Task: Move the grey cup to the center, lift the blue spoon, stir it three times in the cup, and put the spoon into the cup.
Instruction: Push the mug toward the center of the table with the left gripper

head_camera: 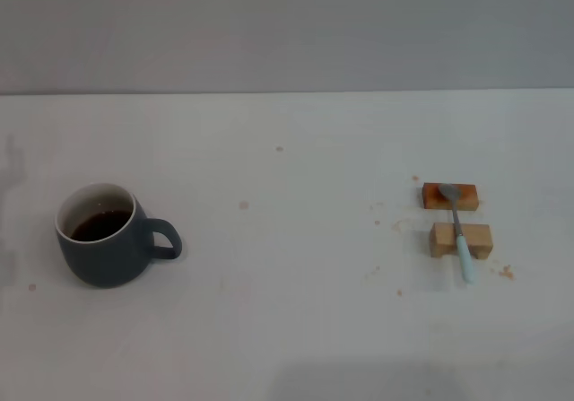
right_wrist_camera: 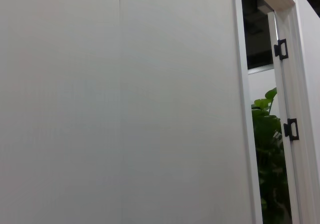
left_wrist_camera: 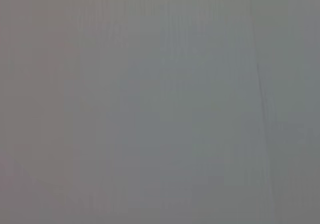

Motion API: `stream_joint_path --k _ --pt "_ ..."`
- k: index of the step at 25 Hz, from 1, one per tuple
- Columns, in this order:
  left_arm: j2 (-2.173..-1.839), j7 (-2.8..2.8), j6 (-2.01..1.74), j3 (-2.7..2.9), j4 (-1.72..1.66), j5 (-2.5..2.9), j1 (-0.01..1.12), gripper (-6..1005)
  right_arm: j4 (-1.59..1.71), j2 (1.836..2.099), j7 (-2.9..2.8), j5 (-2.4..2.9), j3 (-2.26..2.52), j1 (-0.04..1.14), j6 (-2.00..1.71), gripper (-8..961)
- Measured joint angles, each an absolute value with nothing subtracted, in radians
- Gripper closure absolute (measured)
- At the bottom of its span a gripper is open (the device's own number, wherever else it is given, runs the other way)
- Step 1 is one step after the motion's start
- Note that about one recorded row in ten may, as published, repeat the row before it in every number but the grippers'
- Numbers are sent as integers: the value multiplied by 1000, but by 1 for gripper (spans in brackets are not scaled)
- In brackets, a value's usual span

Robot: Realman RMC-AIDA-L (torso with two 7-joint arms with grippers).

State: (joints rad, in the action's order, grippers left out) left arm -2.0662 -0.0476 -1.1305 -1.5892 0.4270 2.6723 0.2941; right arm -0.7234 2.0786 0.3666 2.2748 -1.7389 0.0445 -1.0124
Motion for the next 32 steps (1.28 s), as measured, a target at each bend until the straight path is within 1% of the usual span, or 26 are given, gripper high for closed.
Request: stream_joint_path --k 9,12,18,29,32 --pt "-2068 -61 -1130 -1595 416 2662 279 494 -743 2079 367 2275 -1727 38 -1010 147" --pt "-2068 -64 -1130 -1589 422 2664 268 714 -743 2078 367 2272 -1727 40 -1008 147" --pt "-2066 -65 -1122 -1558 408 2671 254 903 -741 2078 367 2267 -1727 46 -1006 146" --pt "-2067 -81 -1116 -1372 352 2668 196 1001 -747 2080 367 2266 -1727 52 -1003 146" --pt "-2069 -83 -1115 -1325 331 2666 188 1001 -750 2079 367 2267 -1727 52 -1003 146"
